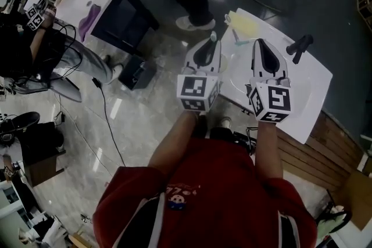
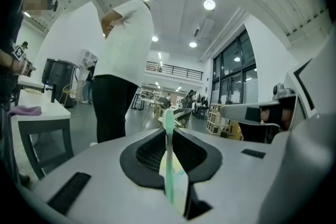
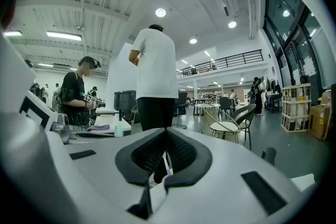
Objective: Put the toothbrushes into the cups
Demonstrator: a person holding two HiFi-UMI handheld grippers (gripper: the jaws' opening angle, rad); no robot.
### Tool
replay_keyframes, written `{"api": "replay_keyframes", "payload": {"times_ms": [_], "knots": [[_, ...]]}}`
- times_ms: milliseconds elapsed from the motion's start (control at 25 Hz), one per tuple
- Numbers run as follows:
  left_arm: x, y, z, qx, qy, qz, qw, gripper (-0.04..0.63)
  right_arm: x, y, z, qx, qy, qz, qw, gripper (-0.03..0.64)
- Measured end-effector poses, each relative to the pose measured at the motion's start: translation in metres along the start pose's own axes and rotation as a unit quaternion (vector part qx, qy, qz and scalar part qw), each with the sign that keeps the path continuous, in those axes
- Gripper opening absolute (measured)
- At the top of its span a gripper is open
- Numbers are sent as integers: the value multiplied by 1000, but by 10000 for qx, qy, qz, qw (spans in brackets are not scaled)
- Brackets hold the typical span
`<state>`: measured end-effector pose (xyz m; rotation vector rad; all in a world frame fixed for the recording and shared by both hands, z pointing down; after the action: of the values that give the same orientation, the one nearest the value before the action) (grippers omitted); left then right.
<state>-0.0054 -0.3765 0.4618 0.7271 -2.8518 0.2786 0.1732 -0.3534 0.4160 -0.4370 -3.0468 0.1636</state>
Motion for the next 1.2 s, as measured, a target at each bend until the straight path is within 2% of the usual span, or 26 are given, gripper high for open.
{"api": "replay_keyframes", "payload": {"times_ms": [520, 1200], "knots": [[19, -5, -58, 626, 230, 159, 9976, 61, 16, -17, -23, 337, -6, 203, 9992, 29], [17, -10, -77, 828, 80, 219, 9963, 63, 17, -17, -31, 421, -33, 187, 9989, 29]]}}
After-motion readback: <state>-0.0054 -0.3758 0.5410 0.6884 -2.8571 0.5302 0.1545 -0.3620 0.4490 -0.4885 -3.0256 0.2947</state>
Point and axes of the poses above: the fingertips, and each gripper's own axes: y backward along the fingers, x to its left, z out of its top, the point moved 9 cm from there along y, backward along the fingers, and after that the axes turned 2 degrees about y, right-handed, at the moved point
